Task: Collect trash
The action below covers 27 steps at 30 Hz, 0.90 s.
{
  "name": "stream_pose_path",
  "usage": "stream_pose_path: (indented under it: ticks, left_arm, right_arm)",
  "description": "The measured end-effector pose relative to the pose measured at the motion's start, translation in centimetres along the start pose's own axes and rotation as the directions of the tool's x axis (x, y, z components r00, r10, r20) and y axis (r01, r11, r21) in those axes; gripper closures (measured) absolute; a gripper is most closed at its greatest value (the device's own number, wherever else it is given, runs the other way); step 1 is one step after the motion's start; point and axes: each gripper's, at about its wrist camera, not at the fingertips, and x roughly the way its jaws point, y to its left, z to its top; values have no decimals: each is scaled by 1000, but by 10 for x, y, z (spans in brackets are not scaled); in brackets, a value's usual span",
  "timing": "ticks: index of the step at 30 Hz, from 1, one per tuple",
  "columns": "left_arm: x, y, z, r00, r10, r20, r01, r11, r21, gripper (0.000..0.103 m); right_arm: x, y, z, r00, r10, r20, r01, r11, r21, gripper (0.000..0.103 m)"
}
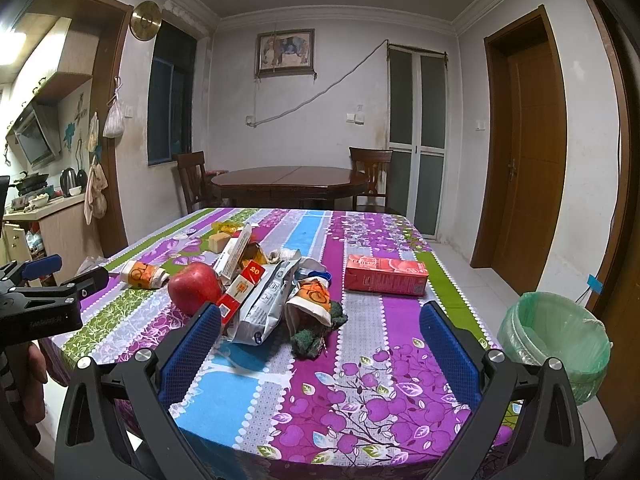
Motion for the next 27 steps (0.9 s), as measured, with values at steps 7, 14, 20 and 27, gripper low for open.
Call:
stream_pose_path:
  ticks: [7, 14, 20, 27]
  left_arm:
    - [0, 0, 0, 1000, 1, 0, -1, 1000, 1, 5]
    - [1, 2, -1, 1000, 1, 0, -1, 1000, 0, 5]
    - [3, 2, -3, 1000, 1, -4, -1, 1000, 0, 5]
    - [4, 3, -3, 1000, 4, -7, -4, 1000, 0, 5]
  right_arm:
    - [2, 0, -1, 1000, -1, -2, 1, 1000, -3, 4]
    - [0, 1, 0, 1000, -2, -2, 2, 1000, -5, 4]
    - [0, 1, 0, 1000, -2, -2, 2, 1000, -4, 4]
    - [1, 1, -1, 1000, -2, -2, 2, 1000, -4, 4]
